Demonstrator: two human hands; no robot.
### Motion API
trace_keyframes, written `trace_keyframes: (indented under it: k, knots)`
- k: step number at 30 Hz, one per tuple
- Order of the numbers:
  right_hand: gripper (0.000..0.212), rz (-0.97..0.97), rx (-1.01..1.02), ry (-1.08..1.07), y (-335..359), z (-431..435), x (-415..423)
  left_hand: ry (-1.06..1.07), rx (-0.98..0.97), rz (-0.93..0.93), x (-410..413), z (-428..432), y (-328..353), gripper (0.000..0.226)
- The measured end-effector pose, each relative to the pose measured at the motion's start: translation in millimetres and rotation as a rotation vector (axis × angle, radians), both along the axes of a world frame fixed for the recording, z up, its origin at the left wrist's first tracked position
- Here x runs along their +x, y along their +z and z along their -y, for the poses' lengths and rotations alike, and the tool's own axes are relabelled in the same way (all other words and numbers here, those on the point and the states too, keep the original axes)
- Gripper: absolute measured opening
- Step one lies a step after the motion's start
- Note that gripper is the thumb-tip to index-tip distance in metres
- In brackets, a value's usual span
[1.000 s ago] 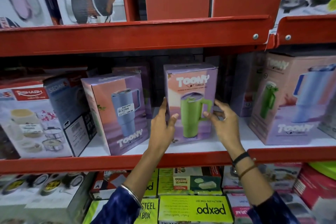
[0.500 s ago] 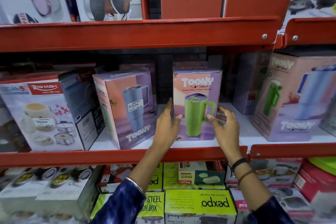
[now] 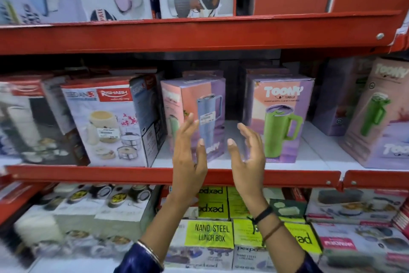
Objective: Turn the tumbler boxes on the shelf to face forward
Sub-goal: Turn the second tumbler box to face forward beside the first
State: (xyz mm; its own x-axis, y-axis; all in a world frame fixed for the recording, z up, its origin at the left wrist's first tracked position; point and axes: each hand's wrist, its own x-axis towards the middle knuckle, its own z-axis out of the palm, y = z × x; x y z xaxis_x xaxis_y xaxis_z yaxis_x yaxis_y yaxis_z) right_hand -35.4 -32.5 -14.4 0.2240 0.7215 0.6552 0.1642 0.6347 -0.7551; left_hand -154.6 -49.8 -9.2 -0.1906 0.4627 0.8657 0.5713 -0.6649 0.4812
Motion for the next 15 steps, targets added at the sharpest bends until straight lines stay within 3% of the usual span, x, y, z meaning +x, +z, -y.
trace_keyframes:
  k: [3,9,15]
  knots:
    - [0.049,0.020,-0.018,0.040,-1.6,-1.2,-31.8,0.058,-0.038,0.049,-30.8,-5.9,-2.2,0.040]
    - [0.075,0.121,-0.095,0.023,-5.3,-9.1,-76.9,-0.041,-0.302,0.257,-64.3,-35.2,-1.9,0.050]
    - [0.065,0.175,-0.063,-0.106,-16.3,-15.0,-93.0,-0.172,-0.559,0.295,-80.7,-57.8,4.6,0.056]
